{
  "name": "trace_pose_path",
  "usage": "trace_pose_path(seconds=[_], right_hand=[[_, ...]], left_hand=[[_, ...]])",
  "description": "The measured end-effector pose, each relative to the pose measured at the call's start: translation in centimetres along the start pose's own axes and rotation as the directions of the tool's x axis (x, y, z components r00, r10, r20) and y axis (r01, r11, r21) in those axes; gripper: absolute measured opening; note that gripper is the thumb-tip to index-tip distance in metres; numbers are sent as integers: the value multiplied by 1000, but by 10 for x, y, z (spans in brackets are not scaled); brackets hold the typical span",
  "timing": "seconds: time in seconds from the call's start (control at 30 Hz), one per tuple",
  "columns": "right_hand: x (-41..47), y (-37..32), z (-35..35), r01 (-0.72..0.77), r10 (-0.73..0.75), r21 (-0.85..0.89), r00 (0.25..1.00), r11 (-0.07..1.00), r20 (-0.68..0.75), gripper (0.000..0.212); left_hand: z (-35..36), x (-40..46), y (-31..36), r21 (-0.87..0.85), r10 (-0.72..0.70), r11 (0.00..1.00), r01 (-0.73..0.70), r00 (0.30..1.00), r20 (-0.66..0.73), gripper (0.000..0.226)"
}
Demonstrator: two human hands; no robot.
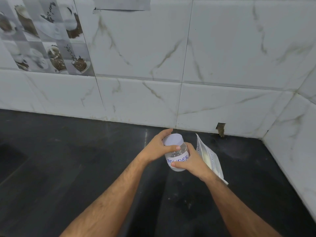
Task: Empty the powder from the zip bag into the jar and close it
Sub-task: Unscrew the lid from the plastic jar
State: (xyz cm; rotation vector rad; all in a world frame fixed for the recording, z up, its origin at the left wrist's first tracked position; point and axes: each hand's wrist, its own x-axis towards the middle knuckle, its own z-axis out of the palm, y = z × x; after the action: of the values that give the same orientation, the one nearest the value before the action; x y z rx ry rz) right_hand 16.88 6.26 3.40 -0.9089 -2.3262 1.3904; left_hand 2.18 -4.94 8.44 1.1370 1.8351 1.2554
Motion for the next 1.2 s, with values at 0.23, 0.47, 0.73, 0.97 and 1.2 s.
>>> trace_pose_path(seconds=[0.23,0.47,0.73,0.97,1.2], right_hand=[[4,2,-3,-11,11,-4,999,1000,-51,89],[-2,-2,5,18,-19,21,1000,1000,14,90],[-2,-1,-4,20,-19,35,999,999,-33,91],[-3,-5,-6,22,-22,15,1000,1000,-19,89],[-7,-10,1,28,-27,-24,999,999,36,82]], left_hand=[[-7,2,0,48,-10,999,16,993,-117,84],[7,6,11,110,33,994,-21,994,-108,89],[2,1,8,89,34,996,-29,997,-62,85],[-4,1,10,149,43,988,-27,993,-108,88],[0,3,18,350,51,936,-41,998,-20,78]])
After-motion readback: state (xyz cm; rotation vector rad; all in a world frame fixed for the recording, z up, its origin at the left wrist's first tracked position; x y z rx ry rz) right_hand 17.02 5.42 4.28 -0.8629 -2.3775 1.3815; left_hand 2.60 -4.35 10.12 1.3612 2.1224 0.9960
